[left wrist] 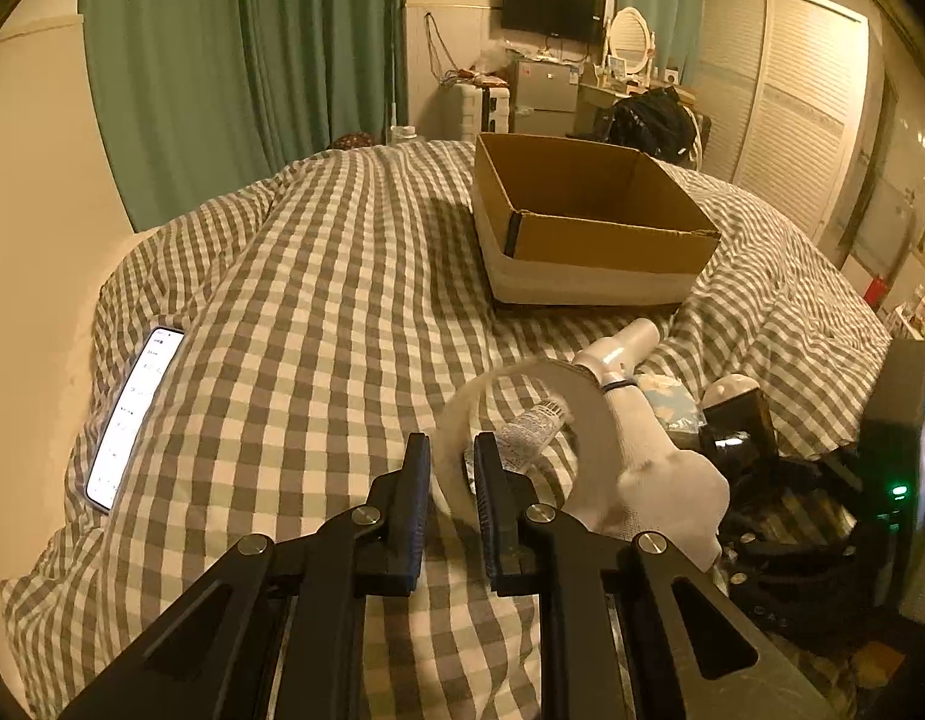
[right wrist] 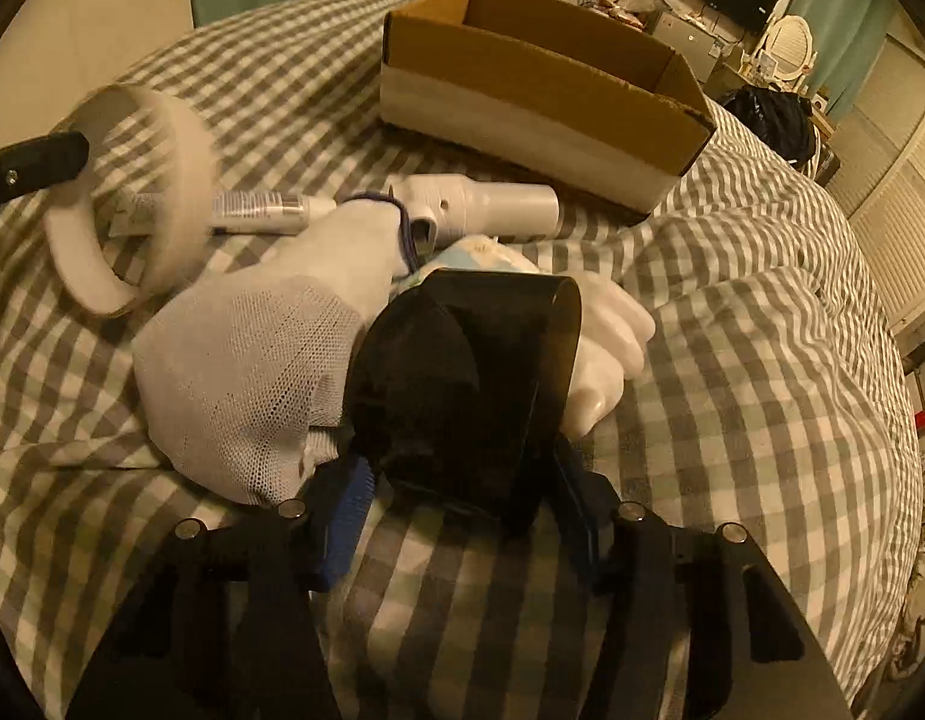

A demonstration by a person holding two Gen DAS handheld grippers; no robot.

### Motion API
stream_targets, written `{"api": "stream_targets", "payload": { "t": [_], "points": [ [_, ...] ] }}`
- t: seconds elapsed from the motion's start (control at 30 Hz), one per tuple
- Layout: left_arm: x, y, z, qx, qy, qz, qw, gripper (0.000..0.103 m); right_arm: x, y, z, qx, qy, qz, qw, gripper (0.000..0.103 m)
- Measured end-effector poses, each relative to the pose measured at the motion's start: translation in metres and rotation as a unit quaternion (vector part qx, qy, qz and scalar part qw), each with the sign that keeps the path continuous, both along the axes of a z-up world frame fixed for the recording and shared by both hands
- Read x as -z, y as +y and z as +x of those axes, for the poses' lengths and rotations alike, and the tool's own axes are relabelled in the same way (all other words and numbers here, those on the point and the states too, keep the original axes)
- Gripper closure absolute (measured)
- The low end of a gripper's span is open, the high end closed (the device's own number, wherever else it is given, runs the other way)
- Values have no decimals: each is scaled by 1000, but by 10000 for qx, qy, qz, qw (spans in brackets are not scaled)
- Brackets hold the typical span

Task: Organize objects
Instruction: 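Grasp the brown tape roll with the left gripper while the right gripper grasps the black round object, then carry the tape roll and black object into the cardboard box and open both grippers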

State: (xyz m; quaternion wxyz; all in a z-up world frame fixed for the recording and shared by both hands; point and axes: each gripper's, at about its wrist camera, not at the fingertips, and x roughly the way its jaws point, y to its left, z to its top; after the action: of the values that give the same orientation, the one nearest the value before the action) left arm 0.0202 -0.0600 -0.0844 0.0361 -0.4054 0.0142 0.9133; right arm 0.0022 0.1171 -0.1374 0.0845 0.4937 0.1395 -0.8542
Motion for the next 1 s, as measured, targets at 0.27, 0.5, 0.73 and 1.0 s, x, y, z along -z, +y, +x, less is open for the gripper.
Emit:
{"api": "stream_targets", "payload": {
  "t": [0.27, 0.5, 0.73, 1.0],
  "points": [
    [-6, 3, 1, 36, 125, -21, 9999, 96, -39, 1, 13, -46, 618, -82, 9980, 85],
    [-1, 0, -6, 42, 103, -9, 9999, 99, -53, 3, 9, -78, 786, -217, 9966, 90],
    [-8, -18, -13, -52, 156, 69, 9998, 100, -71, 8, 8, -123, 989, -470, 9939, 96],
    [-15, -13, -21, 81, 166, 32, 9998, 98, -97, 11, 1, -254, 1314, -691, 9886, 96]
  ]
}}
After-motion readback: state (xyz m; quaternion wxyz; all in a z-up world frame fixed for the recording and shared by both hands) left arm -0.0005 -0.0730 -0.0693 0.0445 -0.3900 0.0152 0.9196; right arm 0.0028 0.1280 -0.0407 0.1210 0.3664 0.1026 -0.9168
